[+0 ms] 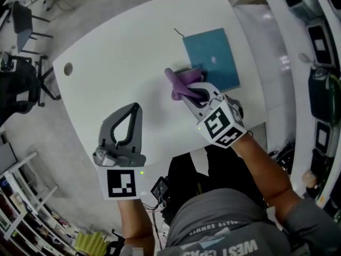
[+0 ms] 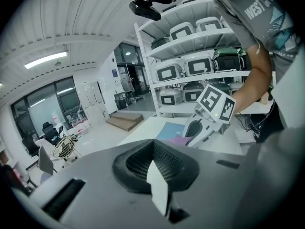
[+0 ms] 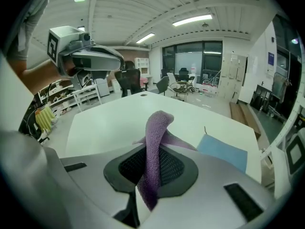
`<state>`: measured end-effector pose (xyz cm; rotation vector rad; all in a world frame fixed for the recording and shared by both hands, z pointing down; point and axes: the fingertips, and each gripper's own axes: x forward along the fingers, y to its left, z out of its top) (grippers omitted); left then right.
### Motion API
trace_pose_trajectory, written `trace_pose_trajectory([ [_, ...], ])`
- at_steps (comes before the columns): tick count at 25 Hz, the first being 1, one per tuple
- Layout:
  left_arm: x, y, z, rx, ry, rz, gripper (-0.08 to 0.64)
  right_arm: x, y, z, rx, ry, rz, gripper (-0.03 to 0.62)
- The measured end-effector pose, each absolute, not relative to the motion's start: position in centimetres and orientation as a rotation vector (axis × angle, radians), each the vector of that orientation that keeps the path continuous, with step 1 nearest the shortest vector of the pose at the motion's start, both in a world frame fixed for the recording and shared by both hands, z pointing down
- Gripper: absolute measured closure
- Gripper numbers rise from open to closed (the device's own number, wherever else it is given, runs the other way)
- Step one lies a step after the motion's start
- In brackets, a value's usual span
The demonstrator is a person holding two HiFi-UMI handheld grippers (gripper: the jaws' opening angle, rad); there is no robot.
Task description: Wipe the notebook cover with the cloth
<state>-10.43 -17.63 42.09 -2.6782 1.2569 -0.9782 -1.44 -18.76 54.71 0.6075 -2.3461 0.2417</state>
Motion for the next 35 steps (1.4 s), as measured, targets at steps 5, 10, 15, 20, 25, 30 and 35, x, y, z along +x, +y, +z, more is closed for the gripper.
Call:
trace_pose_trajectory([
  [5,-5.9,-19.9,42.1,-2.698,1.153,-0.975,0.557,4.9,-19.5,56.5,0.684,-2.294,0.31,0.523],
  [10,-2.1,-21.6,42.5,-2.714,1.083,-0.984,0.557,12.7,-20.6,58.1,0.831,-2.21,0.37,0.523],
  [15,0.9,-22.7,43.1,-2.733,1.028,-0.98,0.557,18.8,-21.7,58.7,0.956,-2.129,0.41,0.523],
  [20,2.0,-22.7,43.3,-2.741,1.023,-0.978,0.557,18.2,-21.3,58.7,0.918,-2.142,0.411,0.523],
  [25,0.3,-21.9,43.5,-2.731,1.092,-0.981,0.557,13.1,-20.1,58.9,0.772,-2.205,0.37,0.523],
  [30,-3.2,-20.2,43.9,-2.707,1.186,-1.011,0.557,6.9,-18.5,59.0,0.619,-2.262,0.334,0.523],
  [35,-6.7,-18.9,43.7,-2.684,1.273,-1.012,0.557,2.4,-17.7,59.2,0.541,-2.281,0.311,0.523],
])
